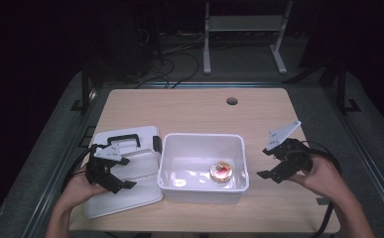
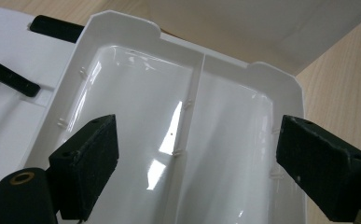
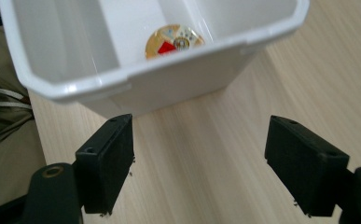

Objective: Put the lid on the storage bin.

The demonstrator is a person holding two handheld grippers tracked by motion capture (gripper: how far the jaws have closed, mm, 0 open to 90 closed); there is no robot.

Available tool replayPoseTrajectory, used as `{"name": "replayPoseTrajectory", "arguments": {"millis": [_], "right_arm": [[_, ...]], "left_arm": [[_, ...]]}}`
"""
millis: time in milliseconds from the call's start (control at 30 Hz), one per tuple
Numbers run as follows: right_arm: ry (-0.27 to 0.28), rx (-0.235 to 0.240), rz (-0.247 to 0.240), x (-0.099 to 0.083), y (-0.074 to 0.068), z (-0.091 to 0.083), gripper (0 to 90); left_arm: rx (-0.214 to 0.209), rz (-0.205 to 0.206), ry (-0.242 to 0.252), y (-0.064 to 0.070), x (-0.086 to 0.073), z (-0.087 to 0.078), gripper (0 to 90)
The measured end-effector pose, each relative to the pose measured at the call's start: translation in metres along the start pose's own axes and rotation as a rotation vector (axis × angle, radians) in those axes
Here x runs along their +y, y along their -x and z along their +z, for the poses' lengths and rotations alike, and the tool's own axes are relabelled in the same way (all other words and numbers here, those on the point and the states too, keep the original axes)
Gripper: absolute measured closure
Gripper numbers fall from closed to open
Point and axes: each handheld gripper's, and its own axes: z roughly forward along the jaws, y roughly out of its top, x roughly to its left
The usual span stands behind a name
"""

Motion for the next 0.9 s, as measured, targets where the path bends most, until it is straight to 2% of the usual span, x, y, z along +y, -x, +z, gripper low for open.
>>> {"name": "replayPoseTrajectory", "arguments": {"millis": [300, 533, 667, 900], "right_arm": [[0.007, -0.014, 0.083, -0.04, -0.002, 0.016, 23.2], [0.021, -0.026, 0.15, -0.064, -0.007, 0.031, 19.4], [0.034, -0.039, 0.181, -0.074, -0.01, 0.038, 18.5], [0.059, -0.063, 0.202, -0.084, -0.019, 0.043, 16.7]], "left_arm": [[-0.021, 0.005, -0.02, 0.0, 0.0, 0.004, 18.0], [-0.028, 0.037, -0.044, 0.002, 0.001, 0.007, 24.6], [-0.025, 0.06, -0.072, 0.003, 0.002, 0.009, 31.8], [-0.022, 0.075, -0.117, -0.001, -0.002, 0.012, 44.6]]}}
